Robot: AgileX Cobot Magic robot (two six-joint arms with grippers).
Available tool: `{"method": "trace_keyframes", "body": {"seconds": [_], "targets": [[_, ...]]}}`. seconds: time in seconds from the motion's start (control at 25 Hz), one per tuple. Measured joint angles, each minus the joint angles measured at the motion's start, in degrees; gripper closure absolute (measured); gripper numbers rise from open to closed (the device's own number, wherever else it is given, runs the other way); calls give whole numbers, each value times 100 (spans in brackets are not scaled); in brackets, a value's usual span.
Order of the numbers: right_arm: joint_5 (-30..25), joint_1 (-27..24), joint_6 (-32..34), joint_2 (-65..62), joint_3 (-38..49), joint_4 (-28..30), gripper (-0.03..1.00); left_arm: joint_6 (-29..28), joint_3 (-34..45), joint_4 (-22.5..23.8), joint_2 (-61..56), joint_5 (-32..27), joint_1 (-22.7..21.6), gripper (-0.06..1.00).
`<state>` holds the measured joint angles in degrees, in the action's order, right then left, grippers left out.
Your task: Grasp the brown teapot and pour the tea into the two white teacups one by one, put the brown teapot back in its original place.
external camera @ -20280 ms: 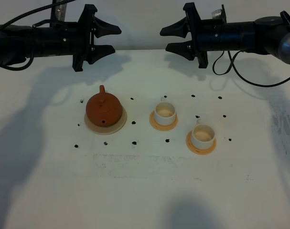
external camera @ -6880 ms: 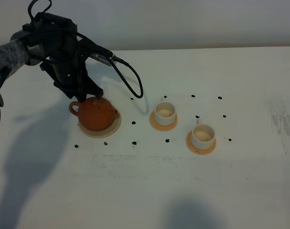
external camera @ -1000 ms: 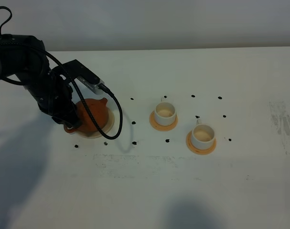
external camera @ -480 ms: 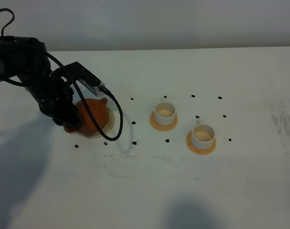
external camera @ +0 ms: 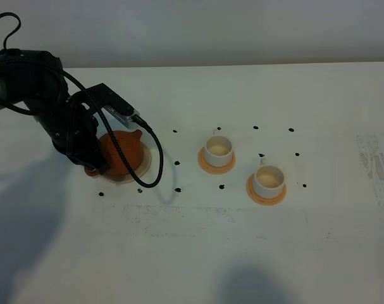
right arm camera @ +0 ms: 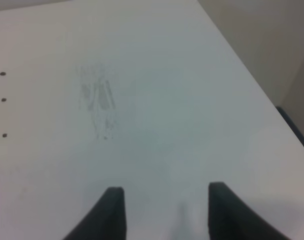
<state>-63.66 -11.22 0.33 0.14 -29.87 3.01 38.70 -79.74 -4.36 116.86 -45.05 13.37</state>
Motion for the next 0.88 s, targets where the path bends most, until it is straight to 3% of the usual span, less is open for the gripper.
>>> {"method": "trace_keyframes", "body": {"seconds": [0.88], "targets": [[0,0,0,0,0,0,57,1034,0,-52,-428,355,111,86]]}}
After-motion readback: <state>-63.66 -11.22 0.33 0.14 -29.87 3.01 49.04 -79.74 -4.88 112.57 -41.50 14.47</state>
